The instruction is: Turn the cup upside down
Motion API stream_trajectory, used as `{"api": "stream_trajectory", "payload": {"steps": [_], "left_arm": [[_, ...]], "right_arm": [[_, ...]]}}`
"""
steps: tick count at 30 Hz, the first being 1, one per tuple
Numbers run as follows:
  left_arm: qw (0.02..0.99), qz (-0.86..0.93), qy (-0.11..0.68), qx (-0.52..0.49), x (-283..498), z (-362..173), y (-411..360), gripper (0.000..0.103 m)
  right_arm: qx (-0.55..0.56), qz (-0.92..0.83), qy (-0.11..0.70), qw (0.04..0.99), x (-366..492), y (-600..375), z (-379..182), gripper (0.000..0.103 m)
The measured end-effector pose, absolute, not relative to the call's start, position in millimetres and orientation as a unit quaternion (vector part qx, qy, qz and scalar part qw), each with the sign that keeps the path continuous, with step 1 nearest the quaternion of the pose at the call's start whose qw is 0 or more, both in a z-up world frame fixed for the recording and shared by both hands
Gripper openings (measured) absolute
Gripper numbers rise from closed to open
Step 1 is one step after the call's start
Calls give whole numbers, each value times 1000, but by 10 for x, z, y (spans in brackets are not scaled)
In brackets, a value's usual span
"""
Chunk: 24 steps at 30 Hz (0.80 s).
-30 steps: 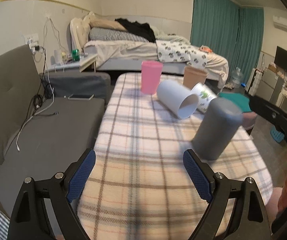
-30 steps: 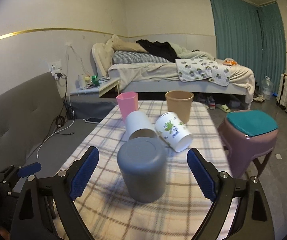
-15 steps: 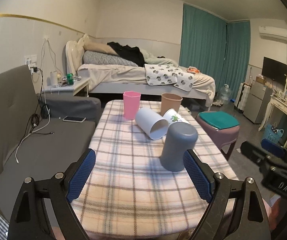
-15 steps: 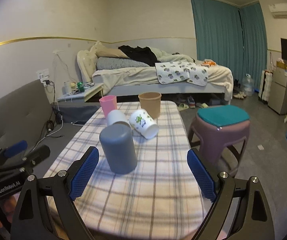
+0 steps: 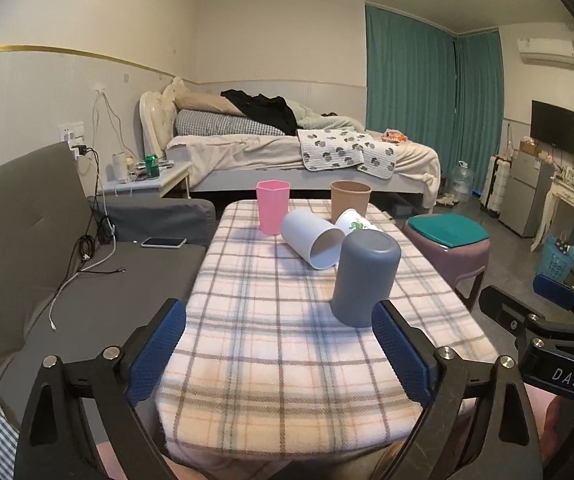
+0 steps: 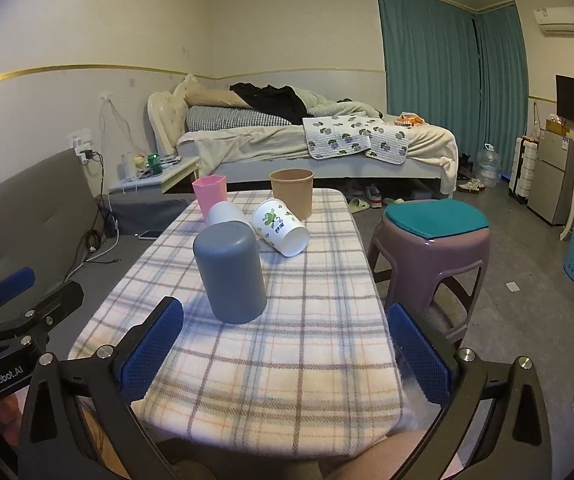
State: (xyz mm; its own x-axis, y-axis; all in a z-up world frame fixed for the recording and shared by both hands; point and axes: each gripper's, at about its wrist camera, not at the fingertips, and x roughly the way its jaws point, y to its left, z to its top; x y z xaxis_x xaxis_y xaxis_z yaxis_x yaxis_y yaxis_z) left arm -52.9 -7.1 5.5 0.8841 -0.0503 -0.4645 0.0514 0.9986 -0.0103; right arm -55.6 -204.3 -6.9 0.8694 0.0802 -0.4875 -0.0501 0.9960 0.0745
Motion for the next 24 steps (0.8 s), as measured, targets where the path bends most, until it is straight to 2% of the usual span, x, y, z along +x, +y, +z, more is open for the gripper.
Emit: {"api": "stream_trajectory", "payload": {"steps": [24], "left_arm": [[967,-18,254,3,-488,2,-70,102]], "right_arm": [[31,30,262,964,-487,-2048,-123,103]]}}
